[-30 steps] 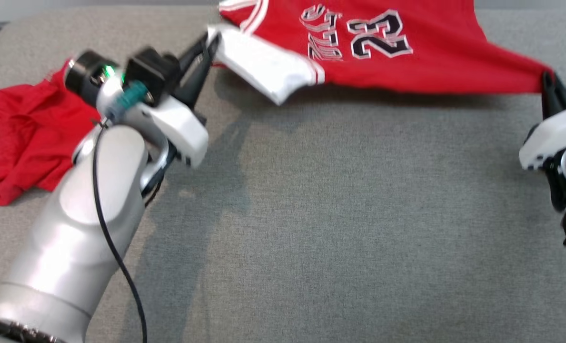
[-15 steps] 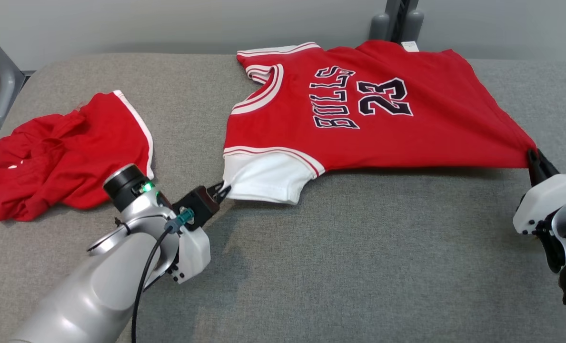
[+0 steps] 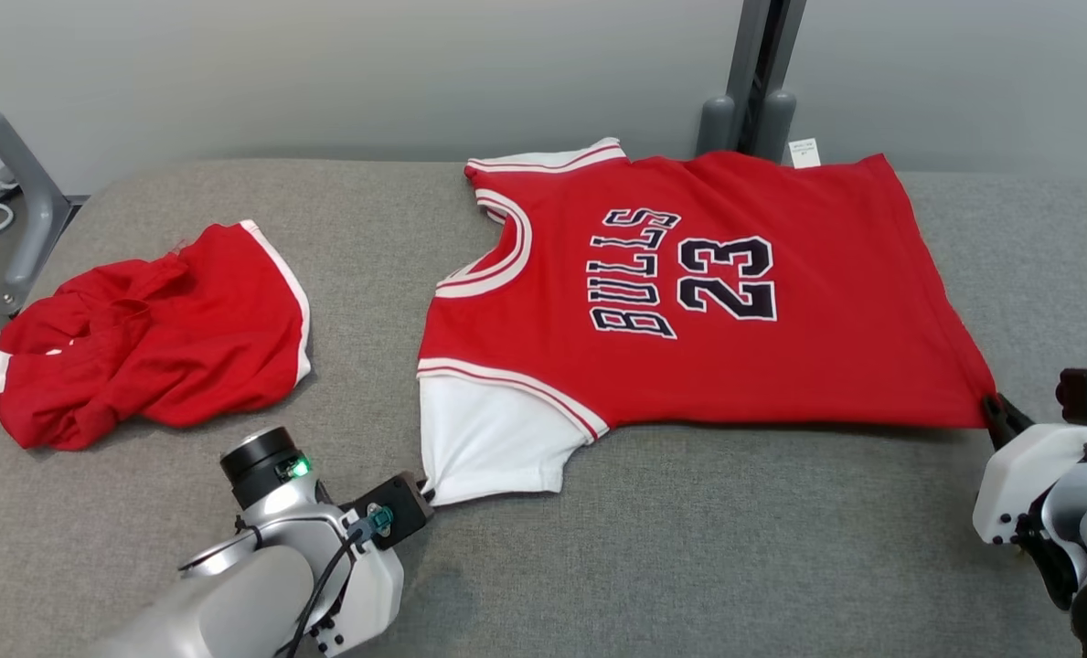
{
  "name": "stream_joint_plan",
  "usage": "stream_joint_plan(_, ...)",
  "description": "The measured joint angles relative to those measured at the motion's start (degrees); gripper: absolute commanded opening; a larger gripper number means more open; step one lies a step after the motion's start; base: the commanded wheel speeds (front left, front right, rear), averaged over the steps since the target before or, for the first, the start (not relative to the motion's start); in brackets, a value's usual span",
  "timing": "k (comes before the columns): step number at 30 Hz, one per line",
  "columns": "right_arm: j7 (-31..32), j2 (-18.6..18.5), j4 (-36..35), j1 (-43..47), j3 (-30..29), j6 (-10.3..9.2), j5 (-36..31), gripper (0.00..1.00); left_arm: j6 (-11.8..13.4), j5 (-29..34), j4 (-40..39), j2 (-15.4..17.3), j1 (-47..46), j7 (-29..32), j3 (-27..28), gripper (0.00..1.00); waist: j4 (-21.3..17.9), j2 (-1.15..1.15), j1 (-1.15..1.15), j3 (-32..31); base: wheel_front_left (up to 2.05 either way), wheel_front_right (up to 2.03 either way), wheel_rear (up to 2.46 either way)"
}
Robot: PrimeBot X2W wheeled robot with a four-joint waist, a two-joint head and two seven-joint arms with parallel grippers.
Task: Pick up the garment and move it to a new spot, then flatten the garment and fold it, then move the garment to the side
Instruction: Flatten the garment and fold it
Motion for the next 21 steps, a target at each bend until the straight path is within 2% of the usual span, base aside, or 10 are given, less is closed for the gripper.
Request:
stream_joint_plan(12,10.39,-3.71,-4.47,6.22,7.99,0.01,10.24,0.0,0.0,-2.66,-6.36,2.49,4.92,6.98,-2.75,0.0,-0.4,0.0,0.0,-4.4,0.0,0.0,0.0)
stream_joint_plan(16,14.73,-5.83,-6.62,7.51,10.11,0.01,14.17,0.0,0.0,-2.7,-11.67,4.22,8.08,10.92,-2.79,0.0,-0.72,0.0,0.0,-5.39,0.0,0.0,0.0)
stream_joint_plan(21,19.56,-8.89,-10.2,9.02,12.44,0.01,19.24,0.0,0.0,-6.73,-21.26,7.92,11.29,17.11,-2.78,0.0,-0.96,0.0,0.0,-6.22,0.0,0.0,0.0)
